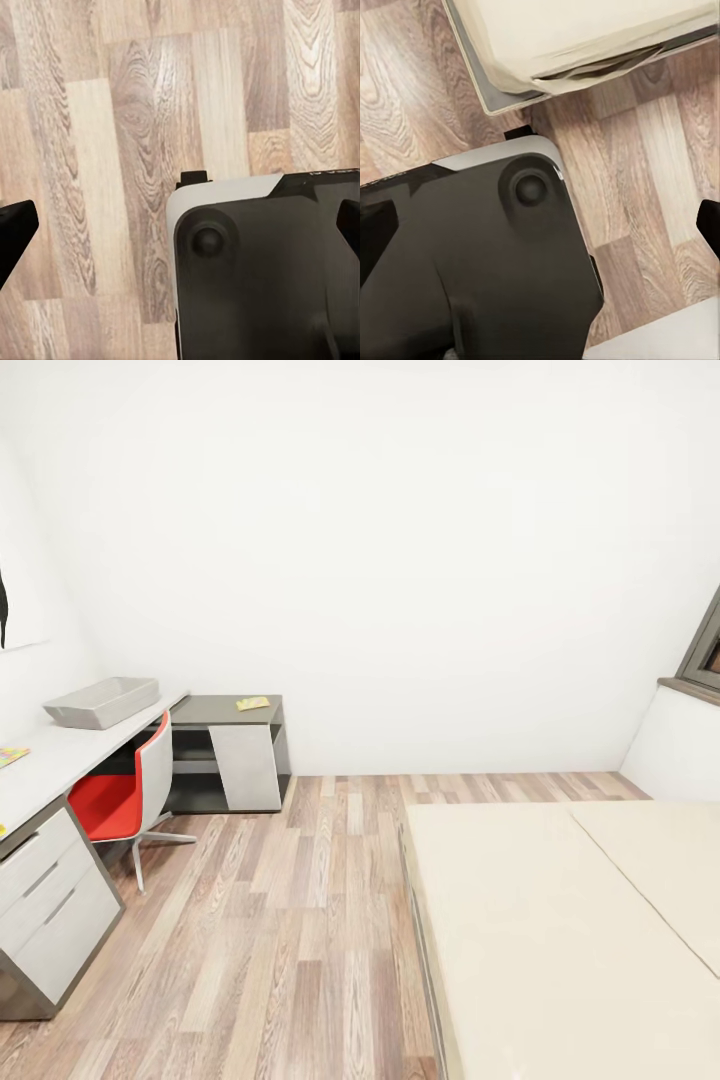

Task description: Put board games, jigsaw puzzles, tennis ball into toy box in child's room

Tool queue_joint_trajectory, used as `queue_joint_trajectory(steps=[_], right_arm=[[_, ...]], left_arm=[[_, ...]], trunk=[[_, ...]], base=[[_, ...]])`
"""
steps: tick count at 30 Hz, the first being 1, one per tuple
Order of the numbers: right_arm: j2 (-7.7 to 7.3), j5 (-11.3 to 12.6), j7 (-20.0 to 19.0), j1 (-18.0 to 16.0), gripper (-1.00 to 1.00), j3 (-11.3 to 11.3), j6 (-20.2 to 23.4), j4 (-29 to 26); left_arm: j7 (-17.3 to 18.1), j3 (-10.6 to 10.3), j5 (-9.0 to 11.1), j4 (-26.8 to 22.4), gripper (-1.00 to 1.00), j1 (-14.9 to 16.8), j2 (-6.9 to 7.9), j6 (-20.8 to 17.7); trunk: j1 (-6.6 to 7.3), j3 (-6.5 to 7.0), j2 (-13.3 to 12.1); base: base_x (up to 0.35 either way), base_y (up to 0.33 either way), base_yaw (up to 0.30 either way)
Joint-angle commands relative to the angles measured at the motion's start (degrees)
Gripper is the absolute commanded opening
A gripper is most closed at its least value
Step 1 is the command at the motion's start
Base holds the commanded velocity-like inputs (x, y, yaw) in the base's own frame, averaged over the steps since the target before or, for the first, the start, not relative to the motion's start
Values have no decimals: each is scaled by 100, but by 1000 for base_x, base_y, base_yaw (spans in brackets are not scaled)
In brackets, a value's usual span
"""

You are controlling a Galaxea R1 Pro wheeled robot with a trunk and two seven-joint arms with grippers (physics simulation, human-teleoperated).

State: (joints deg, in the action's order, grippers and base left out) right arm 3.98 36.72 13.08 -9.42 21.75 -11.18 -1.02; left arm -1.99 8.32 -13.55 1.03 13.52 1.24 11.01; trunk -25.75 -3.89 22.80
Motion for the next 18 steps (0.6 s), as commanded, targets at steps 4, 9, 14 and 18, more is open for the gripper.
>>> queue_joint_trajectory(steps=[4,9,14,18], right_arm=[[-2,42,24,71,100,49,-26,30],[-3,25,27,178,100,49,-72,38],[-3,17,28,204,100,46,-82,40],[-3,12,28,210,100,48,-85,40]], left_arm=[[-24,43,-60,11,100,-4,-1,27],[-23,41,-60,11,100,-10,-1,29],[-26,39,-60,11,100,-15,-10,24],[-29,40,-60,11,100,-18,-29,17]], trunk=[[-3,-13,12],[-3,-13,12],[-3,-13,12],[-3,-13,12]], base=[[0,0,0],[0,0,0],[0,0,0],[0,-59,0]])
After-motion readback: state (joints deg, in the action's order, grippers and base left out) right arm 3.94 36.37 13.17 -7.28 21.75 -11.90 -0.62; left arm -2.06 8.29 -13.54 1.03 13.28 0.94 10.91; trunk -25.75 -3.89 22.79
